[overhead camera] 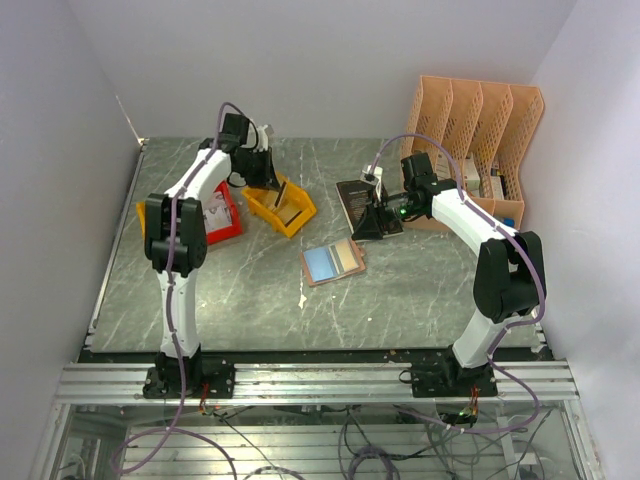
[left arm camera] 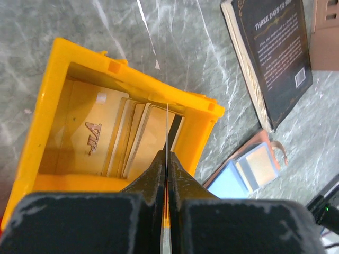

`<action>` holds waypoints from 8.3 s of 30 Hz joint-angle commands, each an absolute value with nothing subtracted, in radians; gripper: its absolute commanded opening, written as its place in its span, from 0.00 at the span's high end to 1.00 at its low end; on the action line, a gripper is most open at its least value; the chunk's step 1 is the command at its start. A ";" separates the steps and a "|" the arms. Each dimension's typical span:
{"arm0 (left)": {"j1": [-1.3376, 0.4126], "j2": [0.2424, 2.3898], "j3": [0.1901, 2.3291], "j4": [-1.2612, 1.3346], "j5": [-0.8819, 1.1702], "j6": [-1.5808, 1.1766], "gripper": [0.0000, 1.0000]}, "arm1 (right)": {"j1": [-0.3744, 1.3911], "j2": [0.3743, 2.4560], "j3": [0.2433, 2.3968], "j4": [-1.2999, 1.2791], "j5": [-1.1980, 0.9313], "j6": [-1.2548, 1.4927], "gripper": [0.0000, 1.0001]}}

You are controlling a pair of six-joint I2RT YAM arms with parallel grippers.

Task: Put the credit cards into the card holder
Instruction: Pick up the credit card from the storage box, then insert the credit card into the card holder.

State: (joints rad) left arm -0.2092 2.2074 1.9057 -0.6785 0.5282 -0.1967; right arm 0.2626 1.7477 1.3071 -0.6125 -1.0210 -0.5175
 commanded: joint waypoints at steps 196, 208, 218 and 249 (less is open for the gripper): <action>-0.485 1.951 0.534 1.143 0.446 -1.042 0.93 | 0.420 2.006 1.373 -0.602 -0.425 -0.436 0.77; -0.493 1.911 0.568 1.004 0.425 -1.005 0.93 | 0.428 2.009 1.374 -0.604 -0.438 -0.440 0.77; -0.508 1.874 0.630 0.819 0.410 -0.951 0.93 | 0.428 2.006 1.376 -0.606 -0.440 -0.440 0.77; -0.537 1.872 0.788 0.533 0.433 -0.881 0.93 | 0.433 2.009 1.378 -0.611 -0.454 -0.440 0.77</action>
State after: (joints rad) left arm -0.5282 1.8881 0.7631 0.5854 0.4393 -0.9070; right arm 0.4267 1.9797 1.3560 -0.5968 -0.4385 -0.4305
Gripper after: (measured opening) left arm 0.077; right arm 0.226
